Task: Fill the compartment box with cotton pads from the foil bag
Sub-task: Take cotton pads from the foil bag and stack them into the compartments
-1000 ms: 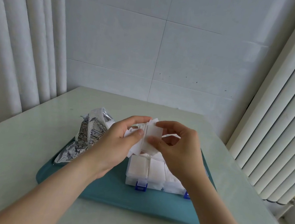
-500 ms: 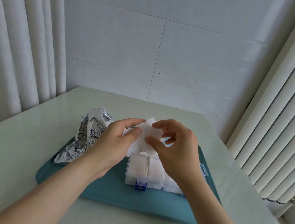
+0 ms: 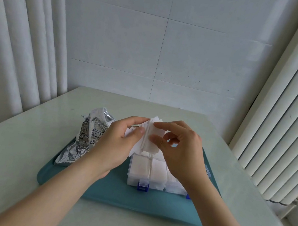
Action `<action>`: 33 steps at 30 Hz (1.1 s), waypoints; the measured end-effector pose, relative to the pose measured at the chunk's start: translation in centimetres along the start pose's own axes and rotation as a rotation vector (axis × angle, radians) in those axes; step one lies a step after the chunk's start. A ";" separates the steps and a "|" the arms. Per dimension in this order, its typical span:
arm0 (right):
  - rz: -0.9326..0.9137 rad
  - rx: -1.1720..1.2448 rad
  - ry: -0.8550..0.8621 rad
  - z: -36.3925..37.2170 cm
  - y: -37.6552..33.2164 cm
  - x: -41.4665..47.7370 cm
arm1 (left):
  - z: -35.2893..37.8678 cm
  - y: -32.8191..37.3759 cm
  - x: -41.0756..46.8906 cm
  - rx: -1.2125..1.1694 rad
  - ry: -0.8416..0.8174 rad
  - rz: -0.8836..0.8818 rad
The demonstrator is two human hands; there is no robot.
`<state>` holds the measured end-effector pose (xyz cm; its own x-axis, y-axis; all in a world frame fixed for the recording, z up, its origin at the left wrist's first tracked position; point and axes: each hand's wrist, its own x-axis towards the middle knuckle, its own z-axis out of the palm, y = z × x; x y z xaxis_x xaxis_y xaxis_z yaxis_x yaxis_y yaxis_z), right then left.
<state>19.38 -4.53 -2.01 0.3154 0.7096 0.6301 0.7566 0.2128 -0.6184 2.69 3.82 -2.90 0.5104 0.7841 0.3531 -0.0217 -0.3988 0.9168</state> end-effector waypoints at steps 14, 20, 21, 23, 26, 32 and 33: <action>0.065 0.118 -0.094 -0.7 0.0 0.1 | -0.1 -0.4 0.2 -0.024 0.096 -0.037; 0.091 0.234 -0.168 -0.8 0.5 0.2 | 0.0 -0.3 0.0 0.047 0.117 0.026; 0.100 0.225 -0.166 -0.7 0.5 0.2 | 0.0 -0.2 0.0 0.067 0.106 0.032; 0.109 0.184 -0.153 -0.6 0.4 0.2 | 0.1 0.1 -0.1 0.091 0.086 0.041; 0.079 0.111 -0.121 -0.5 0.3 0.1 | 0.0 0.3 -0.2 0.119 0.082 0.049; 0.000 0.120 -0.063 -0.7 0.0 -0.1 | 0.0 0.2 -0.1 0.054 0.091 0.050; 0.011 0.167 -0.086 -0.8 -0.1 -0.1 | 0.0 0.1 -0.1 0.068 0.098 0.062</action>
<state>19.73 -5.13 -1.66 0.2680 0.7658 0.5846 0.6455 0.3077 -0.6990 2.60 3.69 -2.81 0.4233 0.7981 0.4288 0.0092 -0.4770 0.8788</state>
